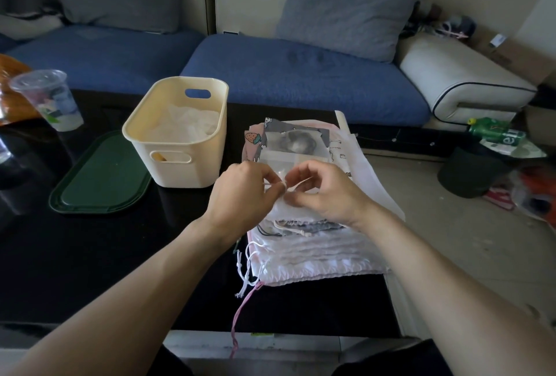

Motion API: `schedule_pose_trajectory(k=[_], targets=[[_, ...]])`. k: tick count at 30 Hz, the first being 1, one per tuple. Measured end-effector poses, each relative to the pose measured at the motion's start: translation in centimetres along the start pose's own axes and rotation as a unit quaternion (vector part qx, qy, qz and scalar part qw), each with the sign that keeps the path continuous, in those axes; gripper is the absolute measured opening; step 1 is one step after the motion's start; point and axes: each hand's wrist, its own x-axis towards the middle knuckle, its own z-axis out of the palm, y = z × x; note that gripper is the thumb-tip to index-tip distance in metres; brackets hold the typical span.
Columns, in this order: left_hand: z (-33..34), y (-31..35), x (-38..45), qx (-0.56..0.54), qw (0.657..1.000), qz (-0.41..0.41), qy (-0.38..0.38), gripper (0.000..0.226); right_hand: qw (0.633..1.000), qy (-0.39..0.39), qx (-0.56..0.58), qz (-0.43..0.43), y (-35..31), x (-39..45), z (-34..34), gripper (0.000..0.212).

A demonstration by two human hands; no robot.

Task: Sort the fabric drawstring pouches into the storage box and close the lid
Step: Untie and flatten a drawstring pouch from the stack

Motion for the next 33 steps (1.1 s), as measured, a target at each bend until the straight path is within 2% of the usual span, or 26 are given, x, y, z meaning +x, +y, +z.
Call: schedule_pose_trajectory(k=[3, 10, 15, 18, 23, 26, 30, 33], targets=[[0.0, -0.1, -0.1, 0.000, 0.998, -0.008, -0.058, 0.014, 0.997, 0.000, -0.064, -0.044, 0.3, 0.0, 0.4, 0.021], [-1.1, -0.4, 0.5, -0.156, 0.970, -0.075, -0.172, 0.009, 0.992, -0.008, -0.112, -0.058, -0.2, -0.2, -0.5, 0.019], [-1.3, -0.3, 0.5, -0.257, 0.906, -0.197, -0.272, 0.013, 0.989, -0.012, -0.133, -0.063, -0.3, -0.1, -0.2, 0.014], [-1.0, -0.2, 0.6, -0.306, 0.869, -0.262, -0.288, 0.028, 0.985, -0.014, -0.157, -0.076, 0.0, 0.0, 0.2, 0.013], [-0.9, -0.3, 0.9, -0.407, 0.807, -0.314, -0.290, 0.052, 0.975, 0.024, -0.162, -0.150, 0.0, 0.1, 0.4, 0.010], [-0.9, -0.5, 1.1, -0.462, 0.775, -0.336, -0.270, 0.043, 0.976, 0.022, -0.156, -0.150, -0.5, -0.2, 0.0, 0.011], [-0.7, -0.7, 1.1, -0.475, 0.764, -0.348, -0.264, 0.037, 0.974, 0.039, -0.176, -0.139, -0.4, -0.1, 0.0, 0.014], [-0.6, -0.7, 1.0, -0.473, 0.769, -0.348, -0.251, 0.033, 0.975, 0.053, -0.180, -0.119, -0.7, 0.0, 0.3, 0.013]])
